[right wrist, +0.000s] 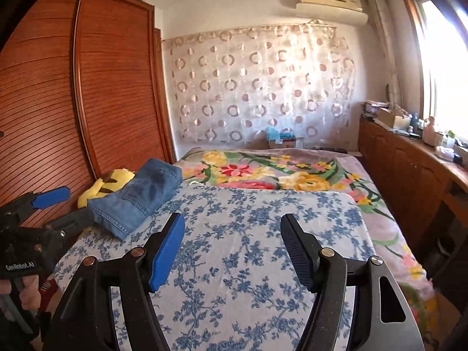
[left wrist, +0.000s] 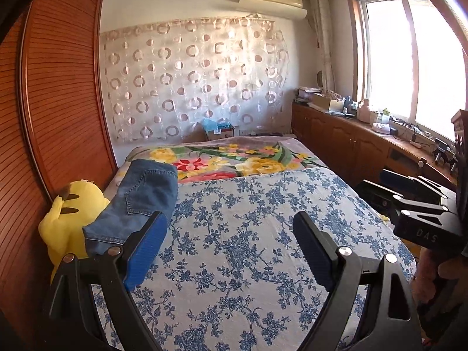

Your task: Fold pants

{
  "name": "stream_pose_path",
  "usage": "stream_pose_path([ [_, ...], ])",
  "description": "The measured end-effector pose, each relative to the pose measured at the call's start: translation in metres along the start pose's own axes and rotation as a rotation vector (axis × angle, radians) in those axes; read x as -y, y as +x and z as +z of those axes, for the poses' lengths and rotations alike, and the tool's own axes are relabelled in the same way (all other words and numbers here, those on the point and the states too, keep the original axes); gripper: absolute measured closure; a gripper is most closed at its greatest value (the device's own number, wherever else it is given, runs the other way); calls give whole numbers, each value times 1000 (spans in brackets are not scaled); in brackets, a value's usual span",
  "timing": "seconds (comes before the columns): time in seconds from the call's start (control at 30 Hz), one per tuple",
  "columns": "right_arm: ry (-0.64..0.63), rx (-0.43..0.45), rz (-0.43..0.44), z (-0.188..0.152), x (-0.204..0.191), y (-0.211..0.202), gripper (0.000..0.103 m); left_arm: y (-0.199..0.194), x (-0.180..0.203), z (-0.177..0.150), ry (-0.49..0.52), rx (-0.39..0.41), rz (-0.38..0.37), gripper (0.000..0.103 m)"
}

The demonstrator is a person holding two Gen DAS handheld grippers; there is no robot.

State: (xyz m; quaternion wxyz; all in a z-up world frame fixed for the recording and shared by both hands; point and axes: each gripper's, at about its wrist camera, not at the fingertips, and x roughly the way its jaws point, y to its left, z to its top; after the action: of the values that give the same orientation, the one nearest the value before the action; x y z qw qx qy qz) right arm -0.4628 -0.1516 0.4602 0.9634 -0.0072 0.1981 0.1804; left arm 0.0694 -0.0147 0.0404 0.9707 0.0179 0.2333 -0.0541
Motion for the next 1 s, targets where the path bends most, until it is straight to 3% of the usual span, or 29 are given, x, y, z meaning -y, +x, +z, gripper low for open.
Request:
stream_pose_path([
  [0.33, 7, 22, -28, -9, -3, -21, 33, -3, -5, -9, -19, -16, 18, 15],
  [1.0, -8, 29, -18, -12, -3, -17, 33, -4, -7, -10, -22, -16, 18, 15],
])
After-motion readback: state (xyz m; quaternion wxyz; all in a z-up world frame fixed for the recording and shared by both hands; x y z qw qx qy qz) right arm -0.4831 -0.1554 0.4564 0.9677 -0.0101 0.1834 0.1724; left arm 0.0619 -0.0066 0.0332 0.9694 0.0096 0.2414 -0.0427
